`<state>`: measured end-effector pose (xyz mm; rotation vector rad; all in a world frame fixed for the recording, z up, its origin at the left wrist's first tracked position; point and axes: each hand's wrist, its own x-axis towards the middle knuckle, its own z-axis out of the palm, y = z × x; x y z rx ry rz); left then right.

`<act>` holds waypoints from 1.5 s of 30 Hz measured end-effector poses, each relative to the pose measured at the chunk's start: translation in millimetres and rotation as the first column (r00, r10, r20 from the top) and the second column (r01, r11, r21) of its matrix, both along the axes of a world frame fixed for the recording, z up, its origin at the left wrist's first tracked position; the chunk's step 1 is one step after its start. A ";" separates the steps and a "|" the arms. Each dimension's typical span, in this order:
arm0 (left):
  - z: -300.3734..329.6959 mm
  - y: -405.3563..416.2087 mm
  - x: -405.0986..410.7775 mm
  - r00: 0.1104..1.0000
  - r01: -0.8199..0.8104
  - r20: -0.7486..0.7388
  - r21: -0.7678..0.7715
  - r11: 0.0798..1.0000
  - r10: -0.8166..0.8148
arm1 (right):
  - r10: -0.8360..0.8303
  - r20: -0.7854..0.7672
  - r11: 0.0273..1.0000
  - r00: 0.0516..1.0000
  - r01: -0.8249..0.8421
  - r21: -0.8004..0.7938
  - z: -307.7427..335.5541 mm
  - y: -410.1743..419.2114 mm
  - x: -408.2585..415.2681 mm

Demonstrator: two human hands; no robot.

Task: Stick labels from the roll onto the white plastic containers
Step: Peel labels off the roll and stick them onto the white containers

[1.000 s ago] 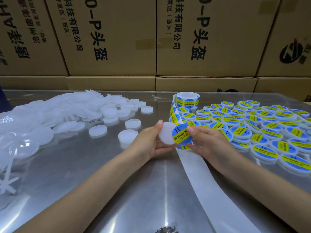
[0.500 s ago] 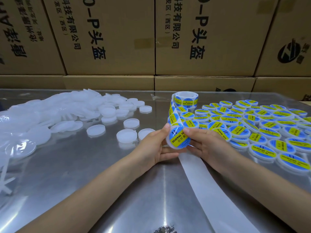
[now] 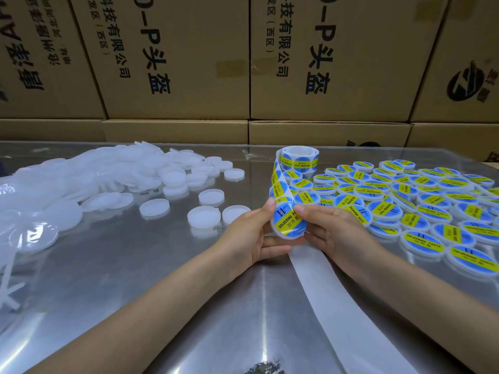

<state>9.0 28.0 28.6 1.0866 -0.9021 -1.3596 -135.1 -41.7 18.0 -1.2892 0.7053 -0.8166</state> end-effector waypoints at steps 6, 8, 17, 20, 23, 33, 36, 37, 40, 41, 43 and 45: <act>1.4 0.5 0.1 1.000 0.031 0.002 0.006 1.000 -0.031 | -0.014 -0.003 1.000 1.000 0.014 0.001 -0.6 -1.1 0.1; 2.0 1.6 0.2 0.999 0.046 0.022 -0.006 0.999 -0.046 | -0.011 -0.001 1.000 1.000 0.011 0.001 -0.1 -0.6 -0.1; -6.0 2.6 -3.6 0.996 0.006 0.094 -0.086 0.996 0.002 | -0.074 0.019 0.994 0.997 0.075 -0.084 -0.3 5.4 3.0; -7.2 2.9 -6.6 0.996 -0.014 0.084 -0.111 0.994 0.023 | -0.277 -0.020 0.887 0.961 0.247 -0.391 0.2 7.0 5.2; -5.1 2.6 -9.5 0.998 -0.028 0.044 -0.138 0.990 0.035 | -0.458 0.003 0.614 0.889 0.319 -0.722 -1.1 6.3 5.7; -1.5 5.8 -11.6 0.997 0.002 0.078 -0.139 0.990 0.009 | -0.366 -0.146 0.626 0.919 0.127 -0.769 6.0 2.8 -3.0; 1.0 6.8 -12.4 0.993 0.050 0.115 -0.136 0.990 -0.034 | -0.221 -0.162 0.731 0.962 0.053 -0.680 2.7 5.2 3.5; 1.6 7.5 -12.2 0.991 0.060 0.123 -0.130 0.990 -0.044 | -0.214 -0.171 0.736 0.962 0.044 -0.676 2.9 4.8 3.5; 1.8 7.3 -12.0 0.988 0.078 0.138 -0.101 0.992 -0.064 | -0.247 -0.238 0.698 0.939 0.002 -0.716 3.3 2.5 -1.5; 2.0 6.8 -12.2 0.988 0.085 0.139 -0.088 0.993 -0.072 | -0.252 -0.251 0.691 0.934 -0.008 -0.723 3.0 2.9 -2.3; 3.3 6.7 -12.1 0.988 0.078 0.141 -0.072 0.994 -0.067 | -0.253 -0.241 0.692 0.937 0.001 -0.722 2.6 4.6 0.0; 5.4 7.4 -12.3 0.984 0.069 0.172 -0.085 0.994 -0.054 | -0.260 -0.208 0.689 0.943 0.031 -0.724 3.4 5.3 3.0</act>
